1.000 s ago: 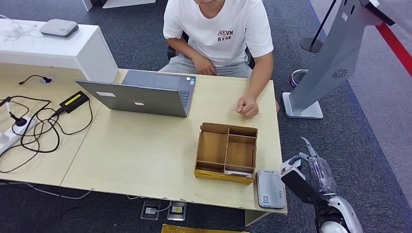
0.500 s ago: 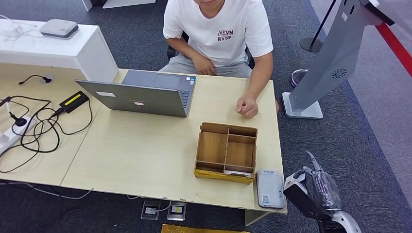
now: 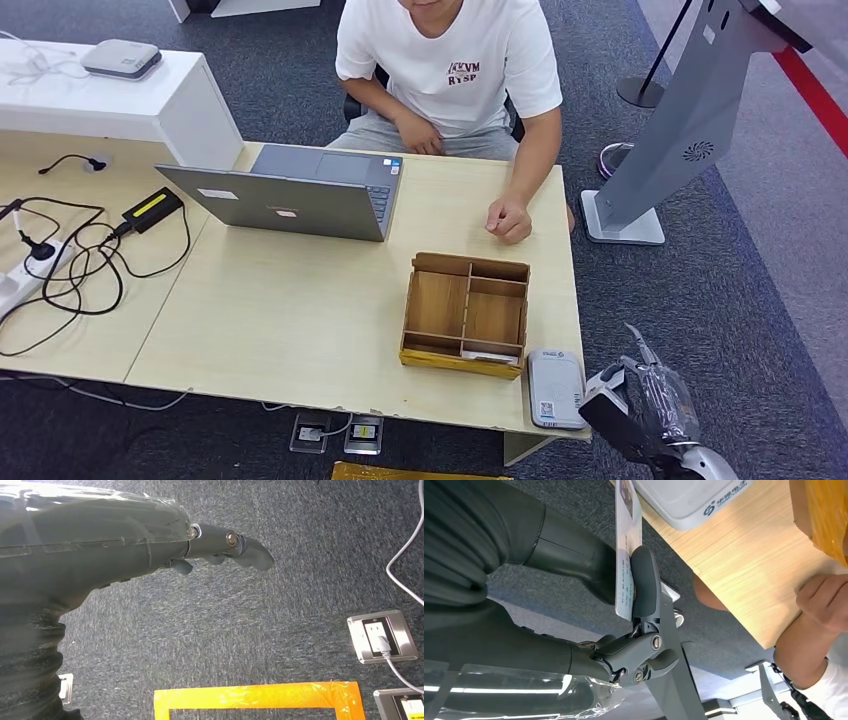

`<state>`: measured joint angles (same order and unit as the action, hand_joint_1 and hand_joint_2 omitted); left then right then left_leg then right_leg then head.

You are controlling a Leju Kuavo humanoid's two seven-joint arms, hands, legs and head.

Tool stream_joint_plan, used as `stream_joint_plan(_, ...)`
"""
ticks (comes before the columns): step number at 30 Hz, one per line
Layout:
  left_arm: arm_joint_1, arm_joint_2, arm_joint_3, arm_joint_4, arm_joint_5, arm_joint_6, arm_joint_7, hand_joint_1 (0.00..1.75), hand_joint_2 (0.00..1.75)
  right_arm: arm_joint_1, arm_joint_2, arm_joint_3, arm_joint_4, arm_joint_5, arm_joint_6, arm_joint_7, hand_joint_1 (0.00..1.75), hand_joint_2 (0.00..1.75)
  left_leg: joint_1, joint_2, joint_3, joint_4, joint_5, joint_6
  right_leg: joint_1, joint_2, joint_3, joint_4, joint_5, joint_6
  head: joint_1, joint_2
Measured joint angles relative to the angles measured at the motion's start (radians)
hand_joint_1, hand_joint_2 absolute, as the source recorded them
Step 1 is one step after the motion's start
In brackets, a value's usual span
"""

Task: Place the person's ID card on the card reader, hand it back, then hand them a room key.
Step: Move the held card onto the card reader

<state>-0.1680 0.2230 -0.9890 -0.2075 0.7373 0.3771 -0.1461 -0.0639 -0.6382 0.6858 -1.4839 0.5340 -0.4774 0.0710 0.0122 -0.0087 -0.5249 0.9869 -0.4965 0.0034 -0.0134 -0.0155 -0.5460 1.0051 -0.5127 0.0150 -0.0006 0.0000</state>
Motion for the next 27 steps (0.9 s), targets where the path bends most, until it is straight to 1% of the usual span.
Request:
stream_joint_plan(14, 0.0, 0.001, -0.003, 0.0, 0.001, -0.001, -0.005, 0.0, 1.75, -0.021, -0.002, 0.036, 0.0, -0.003, 0.0, -0.003, 1.75, 1.75, 0.0, 0.0, 0.0, 0.0, 0.0, 0.0, 0.0, 0.0, 0.0, 0.0, 0.0, 0.0, 0.0, 0.0)
stream_joint_plan(27, 0.0, 0.005, -0.009, 0.0, 0.0, -0.002, -0.008, 0.0, 1.75, 0.011, -0.05, 0.058, -0.024, -0.01, -0.018, 0.036, 1.75, 1.75, 0.0, 0.0, 0.0, 0.0, 0.0, 0.0, 0.0, 0.0, 0.0, 0.0, 0.0, 0.0, 0.0, 0.0)
